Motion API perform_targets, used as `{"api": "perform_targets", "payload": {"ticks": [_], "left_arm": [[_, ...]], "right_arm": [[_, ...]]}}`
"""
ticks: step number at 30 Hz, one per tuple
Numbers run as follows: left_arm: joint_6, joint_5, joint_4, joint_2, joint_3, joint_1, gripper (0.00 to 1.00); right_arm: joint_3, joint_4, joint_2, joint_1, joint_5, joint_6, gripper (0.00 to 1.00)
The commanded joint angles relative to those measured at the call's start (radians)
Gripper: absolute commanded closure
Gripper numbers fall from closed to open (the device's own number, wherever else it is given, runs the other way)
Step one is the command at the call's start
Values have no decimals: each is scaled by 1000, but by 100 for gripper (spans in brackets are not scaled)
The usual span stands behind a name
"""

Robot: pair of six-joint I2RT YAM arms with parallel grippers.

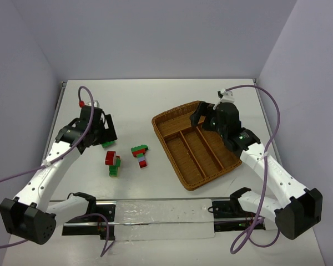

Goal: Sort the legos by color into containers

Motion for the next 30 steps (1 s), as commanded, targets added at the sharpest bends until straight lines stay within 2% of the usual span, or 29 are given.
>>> {"api": "perform_targets", "payload": {"ticks": [1, 7, 11, 18, 19, 25, 30], "left_arm": [[-97, -19, -111, 18, 46, -57, 8], [-150, -25, -149, -11, -16, -84, 10], [-174, 10, -126, -11, -43, -107, 17], [-223, -22, -118, 37, -66, -154, 26], [-225, -22, -116, 40, -67, -160, 31], [-242, -36, -119, 66, -72, -182, 42], [-265, -61, -135, 80, -70, -192, 42]], "right_arm": [[40, 59, 22, 7, -16, 30, 0], [45, 51, 19, 10, -13, 33, 0], [44, 51, 19, 10, -16, 35, 0], [43, 46, 19, 12, -15, 41, 0], [41, 48, 16, 13, -14, 42, 0], [42, 36, 12, 13, -13, 44, 0], [39, 36, 12, 12, -13, 48, 0]]}}
